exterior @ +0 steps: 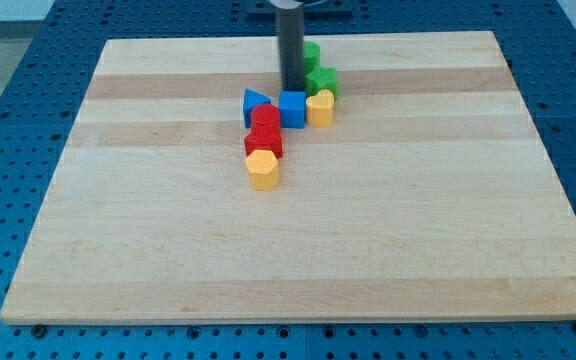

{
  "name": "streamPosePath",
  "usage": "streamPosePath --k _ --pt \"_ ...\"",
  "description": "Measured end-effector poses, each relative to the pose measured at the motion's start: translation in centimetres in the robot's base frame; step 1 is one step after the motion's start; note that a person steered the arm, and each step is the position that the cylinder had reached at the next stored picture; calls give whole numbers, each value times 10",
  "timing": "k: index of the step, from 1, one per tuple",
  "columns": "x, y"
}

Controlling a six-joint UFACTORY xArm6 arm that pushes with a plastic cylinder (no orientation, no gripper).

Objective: Push the green star diagonally to green circle

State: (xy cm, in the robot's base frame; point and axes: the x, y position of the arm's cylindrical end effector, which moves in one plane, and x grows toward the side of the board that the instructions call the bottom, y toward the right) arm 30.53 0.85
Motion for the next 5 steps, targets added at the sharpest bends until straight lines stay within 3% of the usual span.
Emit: streamPosePath --k 2,3,5 --pt "0 119" --pt "0 127" --pt "-17 18"
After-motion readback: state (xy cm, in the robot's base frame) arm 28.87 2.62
